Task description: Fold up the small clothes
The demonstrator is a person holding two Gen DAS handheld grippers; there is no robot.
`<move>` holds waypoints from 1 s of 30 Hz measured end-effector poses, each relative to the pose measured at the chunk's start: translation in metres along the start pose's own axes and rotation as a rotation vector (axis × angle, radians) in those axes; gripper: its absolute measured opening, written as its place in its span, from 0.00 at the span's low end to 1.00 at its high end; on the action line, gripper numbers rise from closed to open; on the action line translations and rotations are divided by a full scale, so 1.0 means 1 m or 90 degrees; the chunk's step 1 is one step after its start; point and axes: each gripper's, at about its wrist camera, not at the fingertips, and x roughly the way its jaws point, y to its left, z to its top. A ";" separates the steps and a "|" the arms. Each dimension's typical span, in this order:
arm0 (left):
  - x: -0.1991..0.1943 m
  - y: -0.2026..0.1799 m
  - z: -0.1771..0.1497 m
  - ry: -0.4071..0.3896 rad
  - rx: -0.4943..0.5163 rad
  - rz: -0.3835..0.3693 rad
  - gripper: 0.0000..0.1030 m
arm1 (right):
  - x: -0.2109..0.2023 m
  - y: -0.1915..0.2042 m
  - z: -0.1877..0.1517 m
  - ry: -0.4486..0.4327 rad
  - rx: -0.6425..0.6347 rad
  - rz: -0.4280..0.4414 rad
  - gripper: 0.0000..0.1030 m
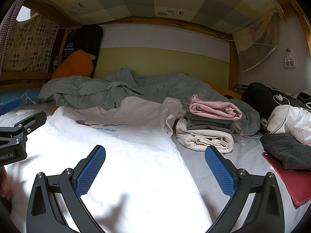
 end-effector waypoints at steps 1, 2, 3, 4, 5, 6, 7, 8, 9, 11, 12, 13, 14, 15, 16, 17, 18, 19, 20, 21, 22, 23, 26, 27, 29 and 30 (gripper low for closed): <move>0.000 0.000 0.000 0.000 0.000 0.000 1.00 | 0.000 0.002 0.001 0.001 0.000 0.000 1.00; 0.000 0.000 0.000 0.000 0.000 0.000 1.00 | 0.000 0.002 0.001 0.001 0.000 0.000 1.00; 0.000 0.000 0.000 0.000 0.000 0.000 1.00 | 0.000 0.002 0.001 0.001 0.000 0.000 1.00; 0.000 0.000 0.000 0.000 0.000 0.000 1.00 | 0.000 0.002 0.001 0.001 0.000 0.000 1.00; 0.000 0.000 0.000 0.000 0.000 0.000 1.00 | 0.000 0.002 0.001 0.001 -0.001 -0.001 1.00; 0.000 0.000 0.000 0.000 0.000 0.000 1.00 | 0.000 0.002 0.001 0.001 -0.001 -0.001 1.00; 0.000 0.000 0.000 0.000 0.000 0.000 1.00 | 0.000 0.003 0.001 0.001 -0.001 -0.001 1.00; 0.000 0.000 0.000 0.000 0.001 0.001 1.00 | 0.000 0.001 0.000 0.001 -0.001 -0.001 1.00; 0.000 0.000 0.000 0.001 0.002 0.002 1.00 | -0.001 0.003 0.001 0.001 -0.001 -0.001 1.00; -0.001 -0.001 0.000 0.001 0.003 0.002 1.00 | -0.001 0.004 0.002 0.001 -0.001 -0.001 1.00; -0.001 -0.001 0.000 0.000 0.003 0.002 1.00 | 0.003 0.002 -0.001 0.001 -0.001 -0.001 1.00; -0.001 -0.001 0.000 0.001 0.003 0.002 1.00 | 0.003 0.002 -0.001 0.001 -0.001 -0.001 1.00; -0.001 -0.001 0.000 0.001 0.003 0.002 1.00 | 0.003 0.002 0.000 0.001 -0.001 -0.001 1.00; -0.001 -0.001 0.000 0.001 0.003 0.002 1.00 | 0.003 0.003 0.000 0.001 -0.001 -0.001 1.00; -0.001 -0.001 0.000 0.001 0.003 0.002 1.00 | 0.002 0.003 0.000 0.001 -0.002 -0.002 1.00; -0.001 -0.001 0.000 0.001 0.003 0.002 1.00 | 0.002 0.003 0.000 0.001 -0.002 -0.002 1.00; -0.001 -0.001 0.000 0.001 0.003 0.002 1.00 | 0.002 0.003 0.000 0.001 -0.002 -0.002 1.00; -0.001 -0.001 0.000 0.001 0.003 0.002 1.00 | 0.002 0.003 0.000 0.001 -0.002 -0.002 1.00; -0.001 -0.001 0.001 0.001 0.003 0.002 1.00 | 0.003 0.002 -0.001 0.002 -0.002 -0.003 1.00; -0.001 -0.001 0.001 0.001 0.003 0.003 1.00 | 0.002 0.003 0.000 0.001 -0.002 -0.002 1.00; -0.001 -0.001 0.000 0.001 0.003 0.003 1.00 | 0.002 0.004 0.000 0.001 -0.003 -0.002 1.00; -0.001 -0.001 0.001 0.001 0.003 0.003 1.00 | 0.002 0.004 0.000 0.001 -0.003 -0.002 1.00; 0.000 -0.001 0.001 0.003 0.003 0.005 1.00 | 0.002 0.003 0.000 0.001 -0.003 -0.002 1.00; 0.000 -0.001 0.001 0.005 0.003 0.008 1.00 | 0.002 0.003 0.000 0.001 -0.003 -0.002 1.00; -0.001 0.001 0.000 0.010 0.001 0.011 1.00 | 0.003 0.004 0.000 0.001 -0.003 -0.002 1.00; -0.002 0.001 0.000 0.009 0.000 0.011 1.00 | 0.003 0.003 0.000 0.001 -0.003 -0.002 1.00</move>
